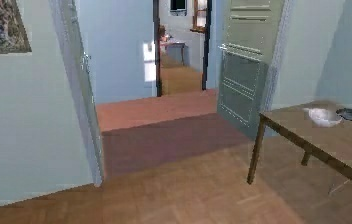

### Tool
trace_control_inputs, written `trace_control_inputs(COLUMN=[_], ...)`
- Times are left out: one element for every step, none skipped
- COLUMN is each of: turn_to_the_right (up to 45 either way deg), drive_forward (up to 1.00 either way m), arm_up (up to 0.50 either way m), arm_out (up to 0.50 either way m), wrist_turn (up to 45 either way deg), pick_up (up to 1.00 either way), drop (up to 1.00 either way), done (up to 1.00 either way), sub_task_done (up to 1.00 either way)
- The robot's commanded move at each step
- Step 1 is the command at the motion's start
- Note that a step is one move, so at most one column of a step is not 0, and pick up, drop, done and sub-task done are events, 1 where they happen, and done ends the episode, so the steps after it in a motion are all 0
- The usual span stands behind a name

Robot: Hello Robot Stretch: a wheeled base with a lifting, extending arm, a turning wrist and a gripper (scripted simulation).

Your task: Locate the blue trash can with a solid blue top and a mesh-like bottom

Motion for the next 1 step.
trace_control_inputs(turn_to_the_right=[0.0], drive_forward=[1.0], arm_up=[0.0], arm_out=[0.0], wrist_turn=[0.0], pick_up=[0.0], drop=[0.0], done=[0.0], sub_task_done=[0.0])
